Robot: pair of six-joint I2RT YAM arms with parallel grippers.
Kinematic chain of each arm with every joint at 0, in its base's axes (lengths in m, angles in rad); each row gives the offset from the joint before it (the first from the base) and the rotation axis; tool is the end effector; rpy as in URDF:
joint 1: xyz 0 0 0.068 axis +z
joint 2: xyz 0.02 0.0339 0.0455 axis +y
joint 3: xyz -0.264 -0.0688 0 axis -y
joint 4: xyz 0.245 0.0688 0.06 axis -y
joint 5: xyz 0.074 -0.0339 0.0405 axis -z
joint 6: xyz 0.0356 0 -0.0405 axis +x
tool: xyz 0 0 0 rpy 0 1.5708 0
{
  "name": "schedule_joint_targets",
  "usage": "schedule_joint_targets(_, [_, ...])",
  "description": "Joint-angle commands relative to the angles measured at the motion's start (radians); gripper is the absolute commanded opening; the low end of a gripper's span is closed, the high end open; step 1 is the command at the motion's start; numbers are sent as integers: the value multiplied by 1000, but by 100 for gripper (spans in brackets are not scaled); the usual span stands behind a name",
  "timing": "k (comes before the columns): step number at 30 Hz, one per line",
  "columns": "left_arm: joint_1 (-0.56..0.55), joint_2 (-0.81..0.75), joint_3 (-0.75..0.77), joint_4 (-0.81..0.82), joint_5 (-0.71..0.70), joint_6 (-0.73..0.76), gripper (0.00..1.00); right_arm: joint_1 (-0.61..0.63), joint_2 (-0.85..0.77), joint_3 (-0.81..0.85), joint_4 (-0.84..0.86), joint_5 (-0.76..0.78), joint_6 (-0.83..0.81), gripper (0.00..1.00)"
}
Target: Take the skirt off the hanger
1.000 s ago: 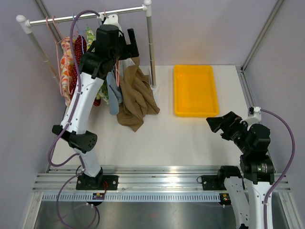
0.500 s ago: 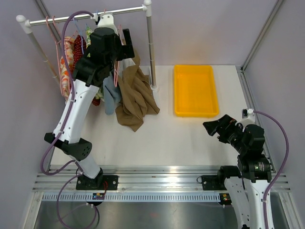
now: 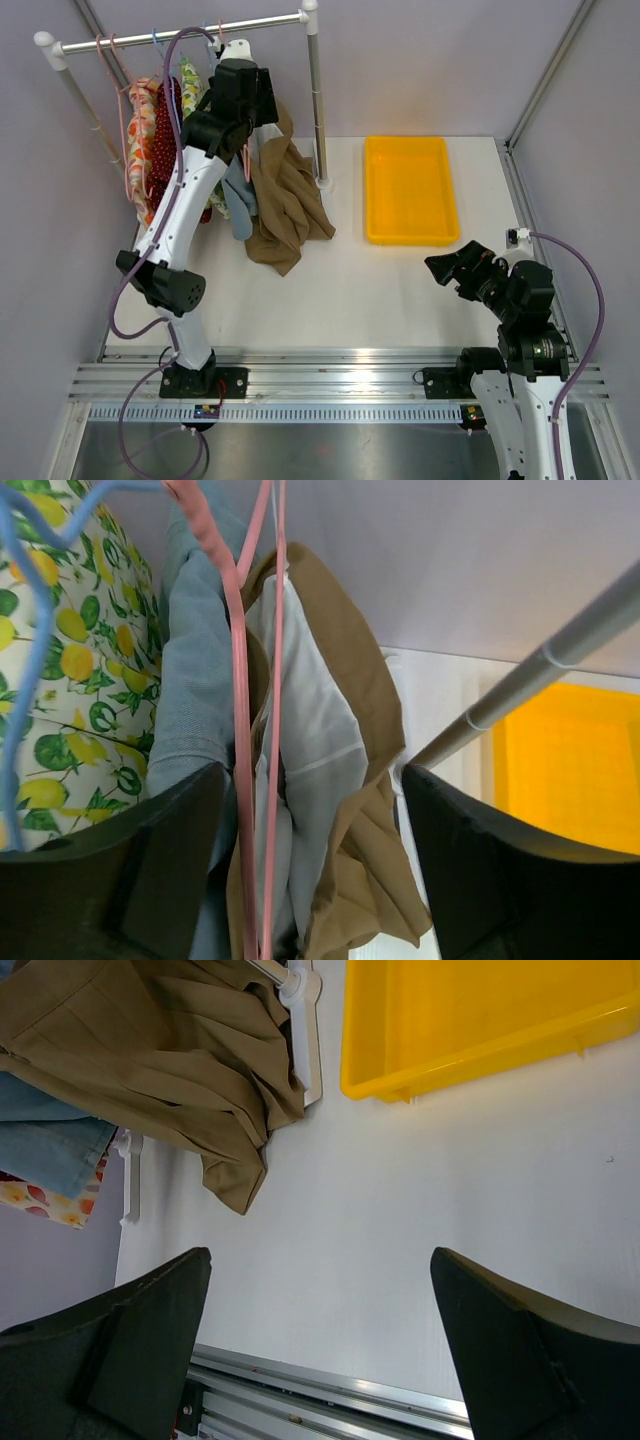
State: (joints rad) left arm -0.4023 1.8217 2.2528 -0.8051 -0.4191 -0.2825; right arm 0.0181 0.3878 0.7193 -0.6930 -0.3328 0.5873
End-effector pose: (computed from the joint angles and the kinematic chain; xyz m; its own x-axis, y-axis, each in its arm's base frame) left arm 0.3574 -0.1363 0.4872 -0.3254 -0.1383 -0.9354 -0.0850 0.9895 -0.1167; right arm 0.0882 0.0132 0.3117 -0.4731 0.5152 -0.7146 -0.0726 0.7856 0.6145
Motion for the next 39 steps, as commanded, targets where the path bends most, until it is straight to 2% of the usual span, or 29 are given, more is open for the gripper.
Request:
schedule_joint_targets(1, [25, 31, 36, 52, 20, -7, 61, 11, 3, -3, 33, -9, -12, 99])
schedule_joint_targets(2, [31, 56, 69, 47, 29, -7, 53, 10, 2, -3, 35, -9, -11, 99])
schedule_joint_targets(3, [33, 65, 86, 41, 29, -6, 37, 11, 2, -3, 35, -9, -12, 99])
schedule_joint_targets(4, [36, 77, 105, 31, 29, -7, 11, 10, 3, -3, 38, -9, -14, 99])
schedule_joint_targets(5, [36, 85, 125, 23, 28, -12, 0, 9, 5, -3, 39, -11, -14, 99])
schedule_joint_targets(9, [33, 74, 195, 11, 29, -7, 0, 11, 29, 14, 73, -29, -26, 99])
schedule_joint_targets(11, [23, 50, 200, 15, 20, -4, 0, 9, 80, 81, 118, -76, -38, 99])
schedule_joint_targets(14, [-7, -2, 206, 46, 11, 26, 0, 10, 225, 216, 185, -184, -49, 99])
schedule_joint_targets(19, [-50, -44, 269, 35, -21, 69, 0, 34, 515, 518, 182, -227, -112, 99])
schedule_joint_targets(20, [-52, -54, 268, 35, -18, 68, 0, 66, 561, 575, 168, -207, -128, 99])
schedule_joint_targets(21, [-52, -59, 266, 32, -23, 65, 0, 165, 644, 692, 149, -166, -188, 100])
schedule_joint_targets(22, [-52, -74, 264, 30, -23, 63, 0, 254, 687, 757, 91, -21, -223, 99])
schedule_joint_targets(23, [-53, -82, 261, 29, -23, 62, 0, 326, 777, 822, 58, 53, -259, 100])
schedule_joint_targets(24, [-53, -87, 257, 26, -23, 56, 0, 455, 824, 942, 24, 110, -300, 99])
schedule_joint_targets(25, [-53, -94, 254, 26, -20, 51, 0, 498, 867, 991, -18, 197, -303, 99])
schedule_joint_targets(27, [-53, -110, 238, 21, -12, 33, 0, 610, 942, 1052, -2, 239, -291, 99])
schedule_joint_targets(34, [-76, -148, 185, 17, 13, -26, 0, 869, 1108, 1078, 119, 376, -247, 99])
schedule_joint_targets(39, [-81, -168, 165, 35, 48, -109, 0, 970, 1284, 1197, 147, 463, -247, 99])
